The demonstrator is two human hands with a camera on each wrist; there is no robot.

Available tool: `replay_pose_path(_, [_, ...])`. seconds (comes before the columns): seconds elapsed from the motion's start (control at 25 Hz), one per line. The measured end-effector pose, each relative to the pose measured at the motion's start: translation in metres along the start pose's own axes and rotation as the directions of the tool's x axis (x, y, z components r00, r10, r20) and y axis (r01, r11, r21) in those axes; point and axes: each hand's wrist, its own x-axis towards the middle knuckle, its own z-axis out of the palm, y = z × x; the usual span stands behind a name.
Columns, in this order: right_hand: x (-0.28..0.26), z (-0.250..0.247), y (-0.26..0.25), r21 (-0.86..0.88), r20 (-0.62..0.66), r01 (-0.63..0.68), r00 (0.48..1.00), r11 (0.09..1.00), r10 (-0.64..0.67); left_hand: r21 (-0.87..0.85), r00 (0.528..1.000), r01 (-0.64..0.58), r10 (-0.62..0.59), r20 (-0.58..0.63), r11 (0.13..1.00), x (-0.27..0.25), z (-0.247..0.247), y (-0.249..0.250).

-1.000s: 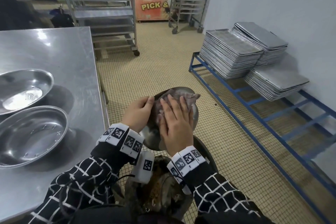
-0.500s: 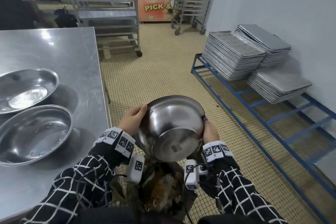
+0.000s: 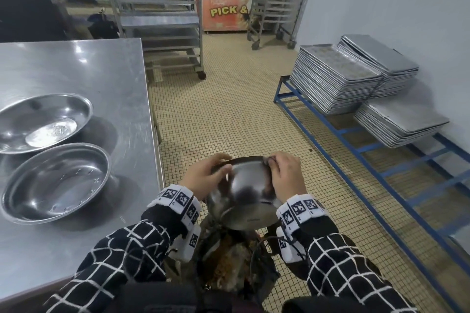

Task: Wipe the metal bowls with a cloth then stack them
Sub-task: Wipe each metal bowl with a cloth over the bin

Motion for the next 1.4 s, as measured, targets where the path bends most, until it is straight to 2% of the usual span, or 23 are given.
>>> replay_pose_path(0.04, [0.001, 0.001, -0.008, -0.059, 0.037, 0.077, 0.996, 0.995, -0.075, 0.085, 1.0, -0.028, 0.028, 0.002, 0.996, 0.0, 0.004, 0.007])
replay_pose_path(0.12, [0.0, 0.002, -0.023, -0.104, 0.043, 0.18, 0.983, 0.978, -0.176, 0.179, 0.994, -0.056, 0.071, -0.081, 0.982, 0.001, 0.009, 0.017])
replay_pose_path(0.2, [-0.003, 0.003, -0.037, -0.039, -0.032, 0.162, 0.986, 0.986, -0.163, 0.169, 0.982, -0.019, 0.05, -0.182, 0.985, 0.002, 0.01, 0.017])
replay_pose_path(0.28, [-0.014, 0.005, -0.049, 0.011, -0.121, 0.102, 0.988, 0.995, -0.1, 0.036, 0.975, 0.025, -0.016, -0.223, 0.999, 0.0, 0.008, 0.018])
replay_pose_path(0.36, [-0.03, 0.013, -0.057, -0.082, -0.215, 0.172, 0.959, 0.982, -0.186, -0.14, 0.97, 0.034, -0.066, -0.233, 0.99, 0.0, 0.005, 0.019])
replay_pose_path(0.44, [-0.037, 0.018, -0.051, -0.194, -0.239, 0.201, 0.939, 0.96, -0.245, -0.242, 0.972, 0.016, -0.072, -0.223, 0.97, 0.001, 0.001, 0.022])
replay_pose_path(0.48, [-0.036, 0.016, -0.044, -0.174, -0.25, 0.155, 0.948, 0.972, -0.196, -0.26, 0.975, 0.009, -0.066, -0.211, 0.966, 0.002, -0.001, 0.022])
replay_pose_path(0.56, [-0.03, 0.006, -0.026, 0.106, -0.215, -0.05, 0.974, 0.993, 0.072, -0.274, 0.979, 0.002, -0.057, -0.194, 0.962, 0.002, -0.006, 0.018])
replay_pose_path(0.6, [-0.027, -0.001, -0.016, 0.277, -0.144, -0.199, 0.959, 0.94, 0.246, -0.29, 0.979, 0.008, -0.067, -0.192, 0.957, 0.002, -0.009, 0.015])
replay_pose_path(0.64, [-0.024, -0.005, -0.005, 0.404, -0.024, -0.357, 0.916, 0.842, 0.399, -0.317, 0.978, 0.023, -0.087, -0.19, 0.948, 0.002, -0.011, 0.01])
replay_pose_path(0.68, [-0.023, -0.009, 0.004, 0.467, 0.051, -0.455, 0.87, 0.758, 0.491, -0.346, 0.975, 0.044, -0.115, -0.189, 0.937, 0.002, -0.013, 0.007])
replay_pose_path(0.76, [-0.026, -0.018, 0.006, 0.475, 0.047, -0.492, 0.842, 0.729, 0.538, -0.382, 0.97, 0.088, -0.167, -0.179, 0.92, 0.003, -0.015, 0.001])
replay_pose_path(0.84, [-0.026, -0.02, -0.014, 0.473, -0.023, -0.375, 0.899, 0.797, 0.437, -0.39, 0.968, 0.101, -0.181, -0.175, 0.915, 0.003, -0.015, 0.001])
replay_pose_path(0.92, [-0.028, -0.011, -0.04, 0.36, -0.105, -0.121, 0.98, 0.925, 0.169, -0.376, 0.969, 0.081, -0.161, -0.186, 0.923, 0.004, -0.013, 0.007])
replay_pose_path(0.96, [-0.031, -0.002, -0.051, 0.216, -0.124, 0.032, 0.992, 0.976, -0.005, -0.372, 0.972, 0.068, -0.146, -0.186, 0.926, 0.005, -0.013, 0.011])
replay_pose_path(1.0, [-0.035, 0.008, -0.059, 0.034, -0.128, 0.162, 0.979, 0.986, -0.157, -0.379, 0.975, 0.052, -0.13, -0.182, 0.924, 0.007, -0.012, 0.016])
replay_pose_path(1.04, [-0.037, 0.016, -0.061, -0.109, -0.126, 0.236, 0.96, 0.966, -0.249, -0.394, 0.976, 0.039, -0.12, -0.182, 0.918, 0.008, -0.012, 0.02])
replay_pose_path(1.12, [-0.034, 0.024, -0.055, -0.197, -0.172, 0.24, 0.946, 0.951, -0.275, -0.4, 0.975, 0.021, -0.107, -0.195, 0.916, 0.009, -0.014, 0.024])
replay_pose_path(1.2, [-0.028, 0.019, -0.043, -0.027, -0.226, 0.112, 0.967, 0.993, -0.115, -0.395, 0.977, 0.014, -0.096, -0.189, 0.918, 0.009, -0.016, 0.022])
replay_pose_path(1.24, [-0.025, 0.016, -0.033, 0.162, -0.222, 0.003, 0.975, 0.987, 0.033, -0.411, 0.977, 0.022, -0.106, -0.183, 0.911, 0.008, -0.017, 0.019])
replay_pose_path(1.28, [-0.02, 0.013, -0.022, 0.336, -0.179, -0.138, 0.962, 0.932, 0.207, -0.438, 0.975, 0.035, -0.126, -0.182, 0.898, 0.007, -0.019, 0.015])
replay_pose_path(1.36, [-0.015, 0.006, 0.005, 0.463, -0.089, -0.409, 0.861, 0.786, 0.501, -0.509, 0.968, 0.052, -0.168, -0.184, 0.859, 0.006, -0.022, 0.009])
replay_pose_path(1.4, [-0.015, 0.002, 0.017, 0.495, -0.053, -0.49, 0.808, 0.718, 0.587, -0.546, 0.967, 0.052, -0.178, -0.181, 0.836, 0.005, -0.023, 0.008])
